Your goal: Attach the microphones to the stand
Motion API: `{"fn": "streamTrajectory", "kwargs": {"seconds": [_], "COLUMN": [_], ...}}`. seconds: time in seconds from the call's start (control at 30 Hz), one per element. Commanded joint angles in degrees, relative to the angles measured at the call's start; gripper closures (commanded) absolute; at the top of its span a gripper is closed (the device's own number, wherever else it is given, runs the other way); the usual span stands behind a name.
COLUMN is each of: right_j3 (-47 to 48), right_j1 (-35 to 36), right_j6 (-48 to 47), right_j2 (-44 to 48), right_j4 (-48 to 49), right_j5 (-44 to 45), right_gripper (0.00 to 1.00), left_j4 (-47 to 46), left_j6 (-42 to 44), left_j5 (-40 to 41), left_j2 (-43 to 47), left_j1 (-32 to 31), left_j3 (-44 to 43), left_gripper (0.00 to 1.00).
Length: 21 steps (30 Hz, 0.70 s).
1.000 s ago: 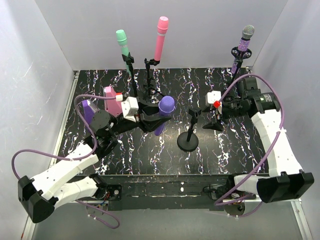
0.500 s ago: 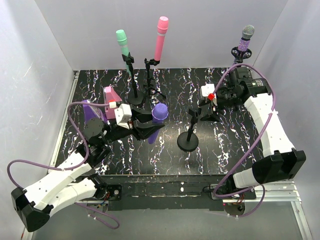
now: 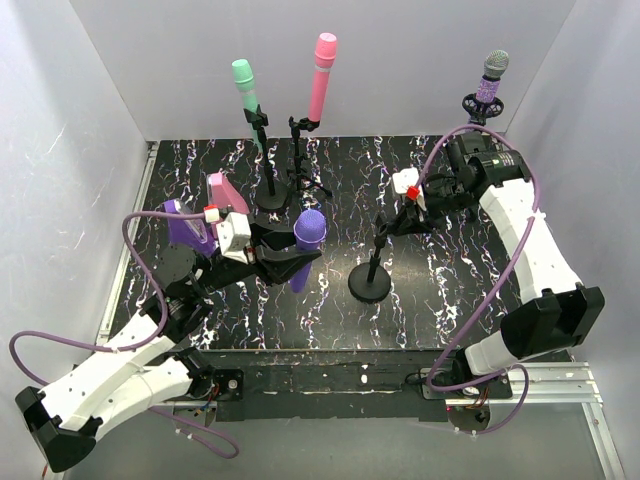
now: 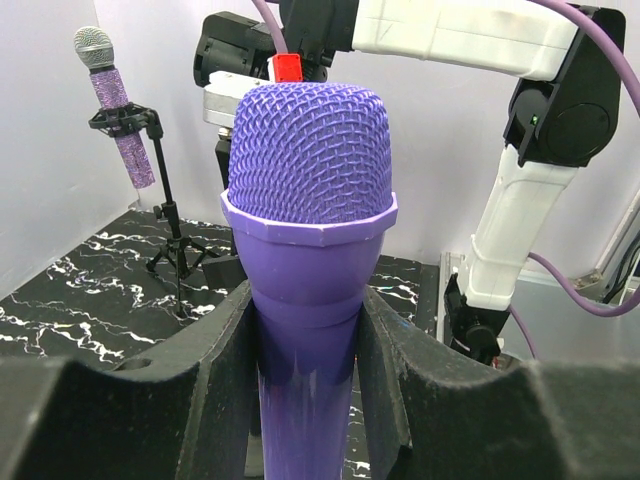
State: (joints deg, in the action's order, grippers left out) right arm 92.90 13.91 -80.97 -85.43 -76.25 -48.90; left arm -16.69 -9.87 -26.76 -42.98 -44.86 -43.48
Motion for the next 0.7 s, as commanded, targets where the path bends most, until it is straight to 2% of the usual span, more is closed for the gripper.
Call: {"fn": "streamTrajectory", "kwargs": {"seconds": [0.0, 0.07, 0.2, 0.37, 0.5, 0.53, 0.67], "right_j3": [-0.2, -2.3, -7.7, -17.6, -21.7, -22.2, -23.0], "right_j1": [0.2, 0.2, 0.5, 3.3, 4.5, 4.5, 4.5], "right_j6": [2.6, 4.7, 14.5, 35.0, 46.7, 48.2, 48.3], "right_j2": [2.5, 4.2, 9.1, 16.3, 18.7, 19.1, 19.8], "right_j4": [-4.1, -2.4, 6.1, 23.1, 30.4, 31.1, 29.6], "right_j5": [-1.2, -1.8, -3.1, 0.2, 2.8, 3.2, 4.0], "right_gripper": [0.8, 0.83, 0.99, 0.99, 0.99, 0.98, 0.73], "left_j4": [0.1, 0.1, -0.2, -1.1, -1.9, -2.1, -2.7], "left_j6": [-0.8, -0.9, -1.0, -1.1, -1.1, -1.2, -1.5], "left_j5": [1.3, 1.3, 1.6, 1.4, 1.4, 1.4, 1.2], "left_j2": [1.1, 1.3, 1.5, 0.6, -0.3, -0.4, -1.0], "left_j1": [-0.1, -0.1, -0.1, -0.1, -0.3, -0.3, -0.1], "left_j3": [0.9, 1.0, 1.1, 1.1, 1.0, 1.0, 0.8], "left_gripper": [1.0, 1.0, 1.0, 1.0, 1.0, 1.0, 1.0]}}
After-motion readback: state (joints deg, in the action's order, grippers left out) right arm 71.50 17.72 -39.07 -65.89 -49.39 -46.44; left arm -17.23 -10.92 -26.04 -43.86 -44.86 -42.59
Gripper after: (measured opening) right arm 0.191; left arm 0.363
